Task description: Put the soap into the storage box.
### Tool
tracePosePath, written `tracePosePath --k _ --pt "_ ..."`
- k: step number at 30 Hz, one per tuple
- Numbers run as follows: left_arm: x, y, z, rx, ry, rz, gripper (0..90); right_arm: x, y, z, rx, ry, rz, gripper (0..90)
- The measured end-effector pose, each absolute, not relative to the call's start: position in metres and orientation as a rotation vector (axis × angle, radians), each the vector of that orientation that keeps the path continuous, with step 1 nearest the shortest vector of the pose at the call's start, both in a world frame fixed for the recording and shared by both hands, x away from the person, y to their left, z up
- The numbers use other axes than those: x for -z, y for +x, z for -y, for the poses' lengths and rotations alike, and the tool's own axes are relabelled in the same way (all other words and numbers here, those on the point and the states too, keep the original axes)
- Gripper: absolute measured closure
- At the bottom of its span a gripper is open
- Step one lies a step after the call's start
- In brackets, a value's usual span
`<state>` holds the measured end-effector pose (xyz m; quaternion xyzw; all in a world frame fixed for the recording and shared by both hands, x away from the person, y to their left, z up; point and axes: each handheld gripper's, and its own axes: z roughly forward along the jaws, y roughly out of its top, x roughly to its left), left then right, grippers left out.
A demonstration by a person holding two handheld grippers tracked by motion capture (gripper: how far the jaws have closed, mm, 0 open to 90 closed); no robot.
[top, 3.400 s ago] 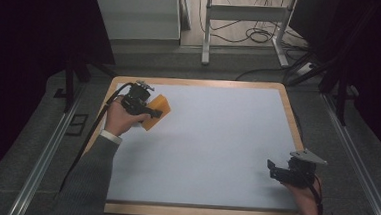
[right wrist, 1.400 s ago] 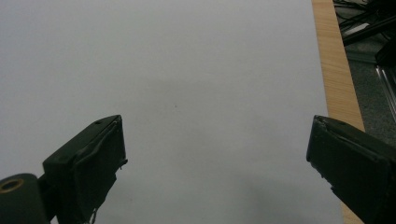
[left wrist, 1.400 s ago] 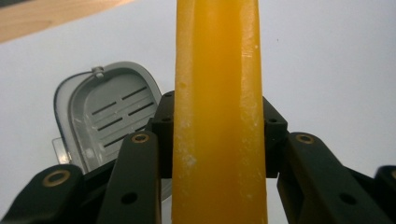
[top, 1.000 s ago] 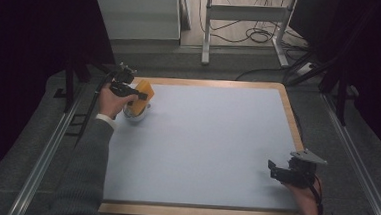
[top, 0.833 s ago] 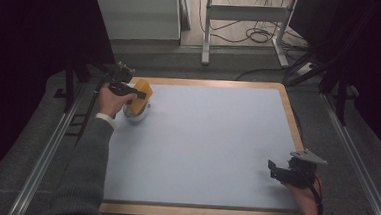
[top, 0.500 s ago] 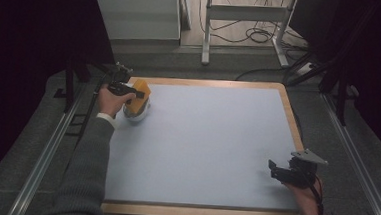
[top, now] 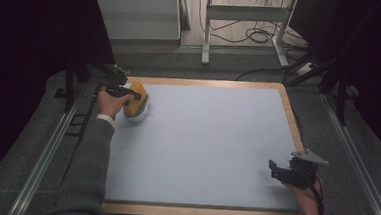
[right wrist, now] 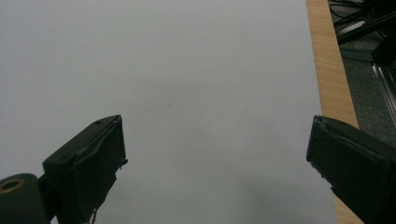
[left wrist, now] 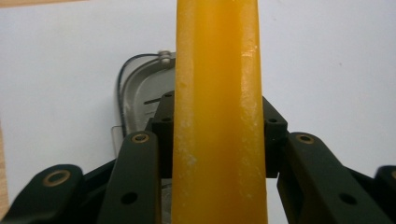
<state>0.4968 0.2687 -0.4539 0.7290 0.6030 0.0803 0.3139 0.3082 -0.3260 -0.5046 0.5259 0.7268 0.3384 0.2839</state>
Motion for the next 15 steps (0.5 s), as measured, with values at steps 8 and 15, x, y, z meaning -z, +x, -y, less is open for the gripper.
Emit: tracePosePath --k 8,15 --pt "0.462 0.499 -0.270 -0.188 1.905 -1.601 61.0 0.505 0.308 0.326 -0.903 1.407 -1.947 4.6" --pt "0.466 0.500 -0.273 -0.186 1.889 -1.621 60.9 0.505 0.308 0.327 -0.905 1.410 -1.946 4.6"
